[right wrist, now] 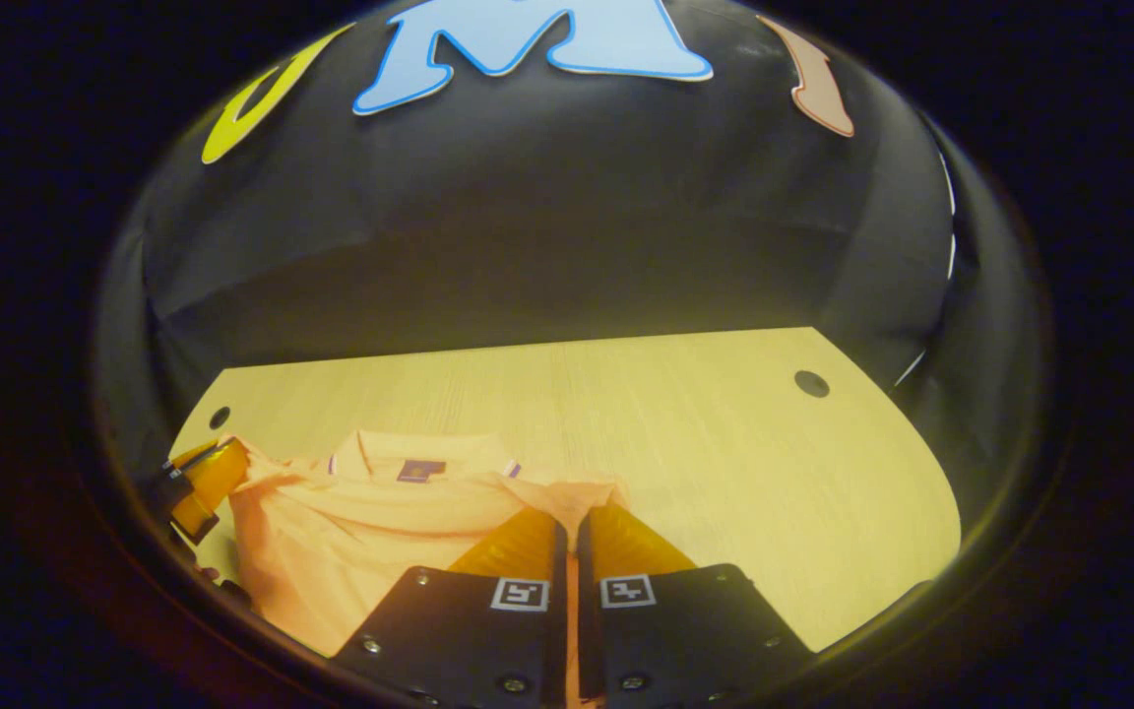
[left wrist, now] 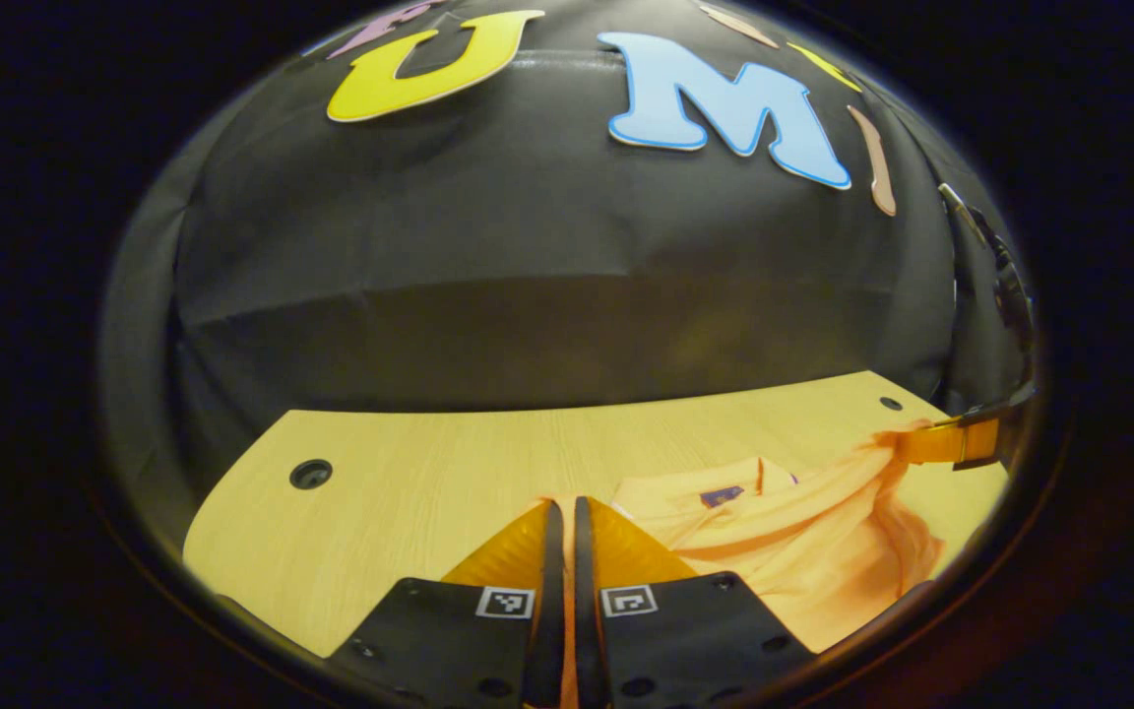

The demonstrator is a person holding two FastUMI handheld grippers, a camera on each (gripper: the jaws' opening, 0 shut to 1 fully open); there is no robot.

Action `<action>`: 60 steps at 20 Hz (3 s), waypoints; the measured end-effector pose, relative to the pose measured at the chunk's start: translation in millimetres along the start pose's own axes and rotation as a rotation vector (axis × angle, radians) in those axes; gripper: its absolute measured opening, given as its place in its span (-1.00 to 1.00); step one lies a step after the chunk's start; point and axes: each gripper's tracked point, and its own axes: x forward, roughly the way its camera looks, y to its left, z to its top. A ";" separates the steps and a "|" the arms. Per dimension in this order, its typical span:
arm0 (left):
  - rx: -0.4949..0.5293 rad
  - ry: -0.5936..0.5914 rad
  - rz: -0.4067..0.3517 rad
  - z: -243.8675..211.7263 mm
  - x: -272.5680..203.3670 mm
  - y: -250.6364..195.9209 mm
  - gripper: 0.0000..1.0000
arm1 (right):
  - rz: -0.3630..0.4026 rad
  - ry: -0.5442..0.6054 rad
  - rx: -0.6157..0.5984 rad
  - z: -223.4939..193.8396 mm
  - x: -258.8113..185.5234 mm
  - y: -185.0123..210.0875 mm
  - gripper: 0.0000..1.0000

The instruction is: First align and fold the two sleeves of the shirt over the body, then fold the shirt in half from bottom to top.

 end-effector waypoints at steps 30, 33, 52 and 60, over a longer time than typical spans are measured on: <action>-0.051 -0.187 0.070 84.2 -186.3 -37.2 0.87 | 0.087 -0.264 -0.156 34.0 -193.0 -7.2 0.75; -0.072 -0.202 0.075 85.6 -212.4 -49.7 0.89 | 0.098 -0.306 -0.165 35.0 -223.7 -14.6 0.76; 0.024 -0.367 0.130 121.4 -353.0 -96.4 0.87 | 0.116 -0.486 -0.178 19.4 -336.6 -42.8 0.75; 0.009 -0.362 0.092 111.4 -358.2 -89.9 0.89 | 0.123 -0.471 -0.136 5.5 -348.9 -30.5 0.76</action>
